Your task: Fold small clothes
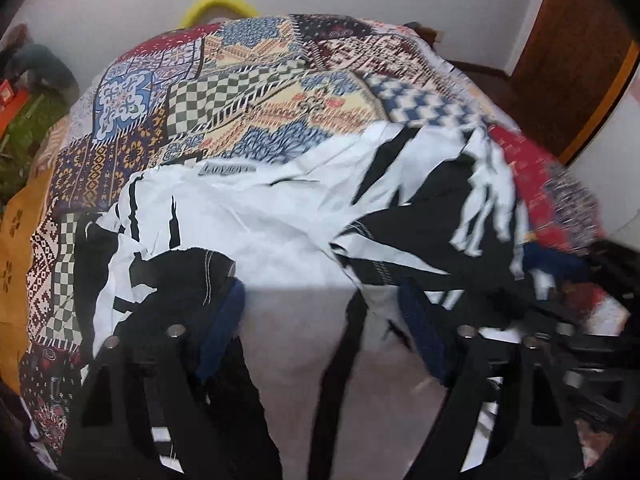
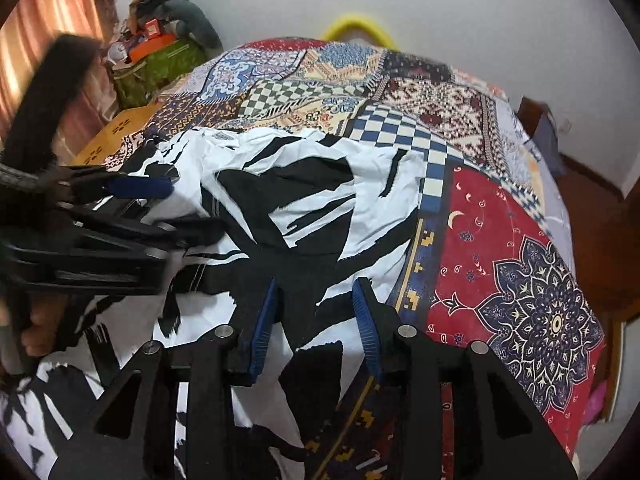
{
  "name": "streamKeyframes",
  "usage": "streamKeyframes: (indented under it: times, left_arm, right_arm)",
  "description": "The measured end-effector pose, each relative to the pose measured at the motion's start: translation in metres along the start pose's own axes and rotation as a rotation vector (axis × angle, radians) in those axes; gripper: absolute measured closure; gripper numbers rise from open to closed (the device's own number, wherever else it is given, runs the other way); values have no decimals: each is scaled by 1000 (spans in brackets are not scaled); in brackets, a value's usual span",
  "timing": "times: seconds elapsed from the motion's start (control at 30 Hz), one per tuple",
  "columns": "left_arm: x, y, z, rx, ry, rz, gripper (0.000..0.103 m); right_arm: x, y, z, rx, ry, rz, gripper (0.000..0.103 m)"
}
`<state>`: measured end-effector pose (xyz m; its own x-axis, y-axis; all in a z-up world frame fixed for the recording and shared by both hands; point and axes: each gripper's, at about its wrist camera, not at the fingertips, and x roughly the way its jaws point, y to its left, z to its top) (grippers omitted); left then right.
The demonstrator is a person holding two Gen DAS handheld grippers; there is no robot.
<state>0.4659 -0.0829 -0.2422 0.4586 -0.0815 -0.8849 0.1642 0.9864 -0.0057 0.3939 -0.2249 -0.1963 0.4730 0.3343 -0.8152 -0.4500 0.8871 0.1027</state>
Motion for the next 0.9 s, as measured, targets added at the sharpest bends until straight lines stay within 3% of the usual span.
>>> streamKeyframes:
  times: [0.4, 0.67, 0.9]
  left_arm:
    - [-16, -1, -14, 62, -9, 39, 12]
    - [-28, -6, -43, 68, 16, 71, 12]
    - [-75, 7, -56, 55, -55, 86, 12]
  right_arm:
    - [-15, 8, -22, -4, 15, 4, 53]
    - [-28, 5, -48, 66, 68, 42, 53]
    - [-60, 9, -53, 95, 51, 32, 53]
